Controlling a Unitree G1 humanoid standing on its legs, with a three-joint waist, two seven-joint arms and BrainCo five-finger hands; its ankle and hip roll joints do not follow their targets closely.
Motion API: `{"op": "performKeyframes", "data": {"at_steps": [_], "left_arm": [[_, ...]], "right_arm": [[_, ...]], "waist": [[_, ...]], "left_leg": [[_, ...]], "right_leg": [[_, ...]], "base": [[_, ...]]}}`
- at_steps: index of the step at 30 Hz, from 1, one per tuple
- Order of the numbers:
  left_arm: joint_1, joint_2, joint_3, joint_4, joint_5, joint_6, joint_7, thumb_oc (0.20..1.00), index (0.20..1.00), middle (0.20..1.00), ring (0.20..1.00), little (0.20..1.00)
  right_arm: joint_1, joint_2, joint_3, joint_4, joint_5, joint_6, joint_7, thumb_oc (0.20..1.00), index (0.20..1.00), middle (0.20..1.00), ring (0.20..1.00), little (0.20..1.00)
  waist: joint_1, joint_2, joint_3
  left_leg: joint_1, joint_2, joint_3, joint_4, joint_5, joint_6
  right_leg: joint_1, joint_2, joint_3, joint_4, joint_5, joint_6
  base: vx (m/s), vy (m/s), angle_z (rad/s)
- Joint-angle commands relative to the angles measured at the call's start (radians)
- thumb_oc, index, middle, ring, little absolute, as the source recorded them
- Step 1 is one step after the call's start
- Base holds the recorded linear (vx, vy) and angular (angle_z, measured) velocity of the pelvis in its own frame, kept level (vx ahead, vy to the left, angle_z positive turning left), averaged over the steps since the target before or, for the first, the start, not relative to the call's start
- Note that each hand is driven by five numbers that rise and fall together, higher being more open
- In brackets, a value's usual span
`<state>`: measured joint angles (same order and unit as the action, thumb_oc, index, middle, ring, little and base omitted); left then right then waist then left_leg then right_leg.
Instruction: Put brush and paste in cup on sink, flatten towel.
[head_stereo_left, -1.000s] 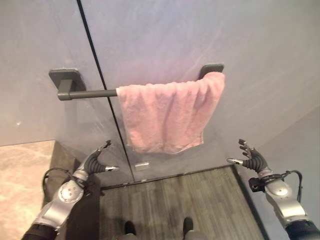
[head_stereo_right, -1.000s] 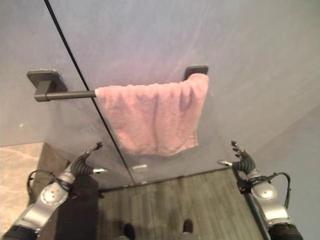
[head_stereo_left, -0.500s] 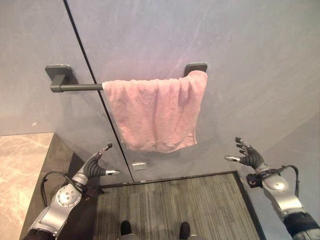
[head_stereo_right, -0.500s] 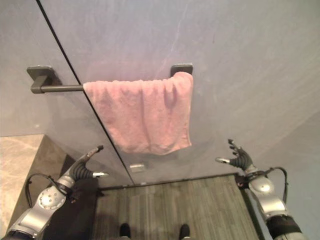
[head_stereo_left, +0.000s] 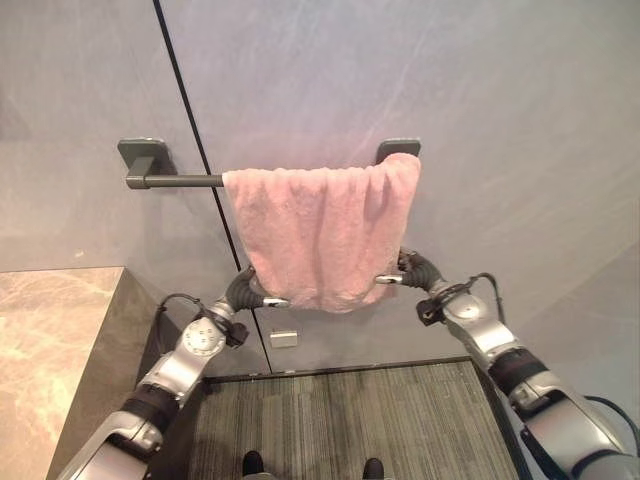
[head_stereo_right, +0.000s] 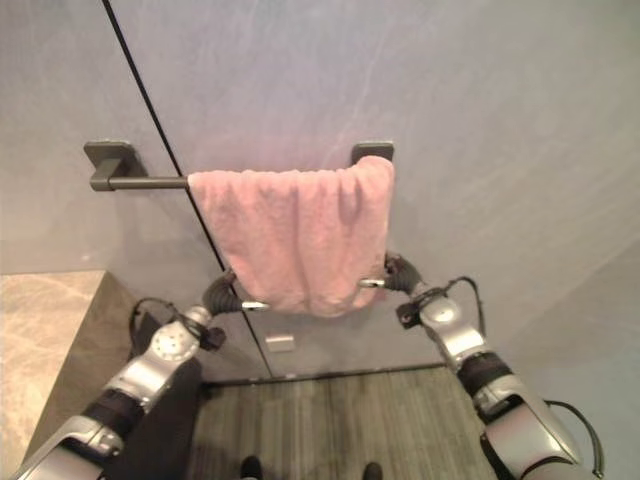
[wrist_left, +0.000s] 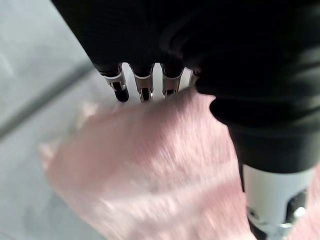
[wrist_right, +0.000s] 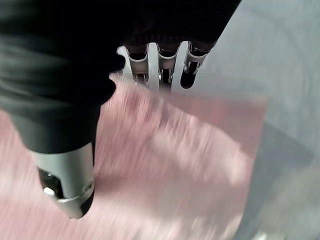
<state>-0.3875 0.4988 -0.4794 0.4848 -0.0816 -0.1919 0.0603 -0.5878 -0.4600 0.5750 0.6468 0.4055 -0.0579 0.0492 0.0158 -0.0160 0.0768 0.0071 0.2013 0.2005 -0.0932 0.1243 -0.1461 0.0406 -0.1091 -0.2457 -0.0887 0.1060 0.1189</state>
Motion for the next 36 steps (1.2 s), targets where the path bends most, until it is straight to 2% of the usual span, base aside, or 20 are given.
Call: {"op": "performKeyframes", "data": {"at_steps": [1,2,3,4,5,6,10,17,19,20,22,23,24,27,30,31,32,34,35,36], "left_arm": [[-0.09,-0.005,-0.032,0.037,-0.042,-0.028,0.029,1.0,1.0,1.0,1.0,1.0],[-0.09,-0.019,-0.04,0.035,-0.047,-0.024,0.027,1.0,1.0,1.0,1.0,1.0],[-0.086,-0.034,-0.055,0.036,-0.064,-0.02,0.018,1.0,1.0,1.0,1.0,1.0],[-0.085,-0.034,-0.055,0.036,-0.064,-0.02,0.017,1.0,1.0,1.0,1.0,1.0],[-0.084,-0.034,-0.057,0.036,-0.072,-0.018,0.013,0.379,0.379,0.379,0.379,0.379],[-0.076,-0.041,-0.052,0.026,-0.093,-0.019,0.008,0.2,0.2,0.2,0.2,0.2],[-0.049,-0.046,-0.035,-0.005,-0.111,-0.024,0.009,0.2,0.2,0.2,0.2,0.2],[0.092,-0.001,0.065,-0.161,-0.103,-0.034,-0.008,0.2,0.2,0.2,0.2,0.2],[0.134,0.007,0.102,-0.224,-0.101,-0.044,-0.01,0.2,0.2,0.2,0.2,0.2],[0.173,0.007,0.148,-0.285,-0.088,-0.058,0.007,0.2,0.2,0.2,0.2,0.2],[0.184,0.005,0.172,-0.322,-0.069,-0.063,0.03,0.2,0.2,0.2,0.2,0.2],[0.201,0.007,0.214,-0.408,-0.034,-0.084,0.071,0.2,0.2,0.2,0.2,0.2],[0.212,0.008,0.21,-0.408,-0.025,-0.086,0.066,0.2,0.2,0.2,0.2,0.2],[0.227,0.014,0.254,-0.533,0.031,-0.116,0.136,0.2,0.2,0.2,0.2,0.2],[0.254,0.01,0.302,-0.642,0.126,-0.15,0.25,0.2,0.2,0.2,0.2,0.2],[0.255,0.01,0.303,-0.642,0.126,-0.15,0.25,0.2,0.2,0.2,0.2,0.2],[0.264,0.014,0.308,-0.659,0.196,-0.159,0.302,0.2,0.2,0.2,0.2,0.2],[0.277,0.01,0.305,-0.664,0.203,-0.168,0.314,0.2,0.2,0.2,0.2,0.2],[0.306,-0.027,0.282,-0.612,0.137,-0.158,0.321,0.2,0.2,0.2,0.2,0.2],[0.306,-0.028,0.282,-0.609,0.136,-0.159,0.321,0.2,0.2,0.2,0.2,0.2]], "right_arm": [[-0.117,0.041,0.004,0.006,0.068,-0.034,0.009,1.0,1.0,1.0,1.0,1.0],[-0.12,0.059,0.008,0.002,0.092,-0.03,0.013,1.0,1.0,1.0,1.0,1.0],[-0.122,0.085,0.005,0.014,0.12,-0.026,0.009,0.429,0.429,0.429,0.429,0.429],[-0.123,0.086,0.005,0.014,0.12,-0.026,0.009,0.235,0.235,0.235,0.235,0.235],[-0.129,0.093,0.008,0.017,0.118,-0.026,0.006,0.2,0.2,0.2,0.2,0.2],[-0.126,0.103,0.009,0.008,0.12,-0.026,0.005,0.2,0.2,0.2,0.2,0.2],[-0.099,0.093,-0.006,-0.05,0.136,-0.033,0.002,0.2,0.2,0.2,0.2,0.2],[0.079,0.006,-0.112,-0.304,0.113,-0.07,0.028,0.2,0.2,0.2,0.2,0.2],[0.138,-0.003,-0.16,-0.379,0.132,-0.089,0.037,0.2,0.2,0.2,0.2,0.2],[0.185,-0.001,-0.216,-0.467,0.128,-0.123,0.03,0.2,0.2,0.2,0.2,0.2],[0.206,0.007,-0.238,-0.511,0.115,-0.139,0.016,0.2,0.2,0.2,0.2,0.2],[0.225,0.015,-0.284,-0.607,0.092,-0.18,-0.012,0.2,0.2,0.2,0.2,0.2],[0.234,0.026,-0.289,-0.608,0.093,-0.183,-0.013,0.2,0.2,0.2,0.2,0.2],[0.223,0.058,-0.292,-0.741,0.085,-0.228,-0.035,0.2,0.2,0.2,0.2,0.2],[0.19,0.069,-0.252,-0.83,0.03,-0.255,-0.072,0.2,0.2,0.2,0.2,0.2],[0.19,0.069,-0.251,-0.829,0.03,-0.256,-0.073,0.2,0.2,0.2,0.2,0.2],[0.172,0.059,-0.224,-0.844,-0.038,-0.26,-0.094,0.2,0.2,0.2,0.2,0.2],[0.166,0.055,-0.204,-0.832,-0.072,-0.253,-0.103,0.2,0.2,0.2,0.2,0.2],[0.167,0.067,-0.166,-0.775,-0.087,-0.226,-0.121,0.2,0.2,0.2,0.2,0.2],[0.166,0.067,-0.163,-0.772,-0.088,-0.227,-0.122,0.2,0.2,0.2,0.2,0.2]], "waist": [[0.02,-0.03,-0.009],[0.021,-0.03,-0.01],[0.022,-0.031,-0.011],[0.022,-0.031,-0.011],[0.022,-0.031,-0.012],[0.024,-0.031,-0.016],[0.022,-0.033,-0.02],[0.022,-0.036,-0.026],[0.022,-0.037,-0.028],[0.023,-0.039,-0.028],[0.024,-0.04,-0.03],[0.028,-0.039,-0.027],[0.027,-0.04,-0.031],[0.032,-0.043,-0.03],[0.042,-0.048,-0.032],[0.041,-0.048,-0.032],[0.049,-0.051,-0.032],[0.05,-0.051,-0.033],[0.057,-0.053,-0.032],[0.056,-0.052,-0.033]], "left_leg": [[-0.017,-0.036,-0.006,0.006,0.0,0.001],[-0.015,-0.037,-0.007,0.006,-0.001,0.002],[-0.01,-0.038,-0.008,0.006,-0.002,0.004],[-0.01,-0.038,-0.008,0.006,-0.002,0.004],[-0.007,-0.038,-0.007,0.006,-0.003,0.005],[-0.003,-0.04,-0.004,0.006,-0.006,0.007],[0.002,-0.042,-0.001,0.006,-0.01,0.009],[0.01,-0.045,0.004,0.006,-0.02,0.012],[0.011,-0.045,0.003,0.006,-0.022,0.013],[0.011,-0.046,0.001,0.006,-0.024,0.013],[0.01,-0.046,0.0,0.006,-0.025,0.012],[0.013,-0.046,-0.002,0.006,-0.031,0.01],[0.008,-0.046,-0.003,0.006,-0.027,0.011],[0.004,-0.046,-0.006,0.006,-0.029,0.008],[0.0,-0.046,-0.008,0.006,-0.029,0.006],[0.0,-0.046,-0.008,0.006,-0.029,0.006],[-0.001,-0.046,-0.009,0.006,-0.03,0.005],[-0.001,-0.047,-0.009,0.006,-0.03,0.005],[-0.001,-0.048,-0.009,0.006,-0.029,0.007],[-0.001,-0.048,-0.009,0.006,-0.029,0.007]], "right_leg": [[-0.008,-0.062,-0.004,0.082,-0.041,0.044],[-0.007,-0.063,-0.003,0.086,-0.044,0.043],[-0.003,-0.064,-0.005,0.087,-0.046,0.043],[-0.003,-0.064,-0.005,0.087,-0.046,0.043],[-0.001,-0.064,-0.005,0.088,-0.046,0.044],[0.004,-0.065,-0.004,0.083,-0.046,0.044],[0.009,-0.067,-0.002,0.073,-0.042,0.046],[0.019,-0.073,-0.003,0.059,-0.04,0.051],[0.022,-0.074,-0.004,0.059,-0.042,0.051],[0.025,-0.076,-0.006,0.057,-0.043,0.053],[0.026,-0.077,-0.009,0.056,-0.044,0.053],[0.032,-0.079,-0.011,0.055,-0.05,0.054],[0.028,-0.079,-0.012,0.053,-0.046,0.054],[0.029,-0.08,-0.017,0.048,-0.045,0.055],[0.032,-0.082,-0.019,0.04,-0.044,0.054],[0.033,-0.082,-0.019,0.04,-0.044,0.054],[0.034,-0.083,-0.02,0.037,-0.043,0.055],[0.036,-0.084,-0.022,0.035,-0.043,0.056],[0.038,-0.085,-0.024,0.032,-0.041,0.056],[0.038,-0.085,-0.024,0.031,-0.041,0.056]], "base": [[0.02,0.02,0.04],[0.02,0.019,0.04],[0.02,0.019,0.03],[0.02,0.018,0.05],[0.02,0.021,0.08],[0.02,0.021,0.07],[0.01,0.006,0.01],[0.02,0.011,-0.01],[0.02,0.005,0.0],[0.03,0.002,0.0],[0.03,-0.001,0.0],[0.0,0.0,0.0],[0.0,0.0,0.0],[0.0,0.0,0.0],[0.0,0.0,0.0],[0.0,0.0,0.0],[0.0,0.0,0.0],[0.0,-0.002,0.02],[0.0,0.0,0.0],[-0.01,0.0,0.05]]}}
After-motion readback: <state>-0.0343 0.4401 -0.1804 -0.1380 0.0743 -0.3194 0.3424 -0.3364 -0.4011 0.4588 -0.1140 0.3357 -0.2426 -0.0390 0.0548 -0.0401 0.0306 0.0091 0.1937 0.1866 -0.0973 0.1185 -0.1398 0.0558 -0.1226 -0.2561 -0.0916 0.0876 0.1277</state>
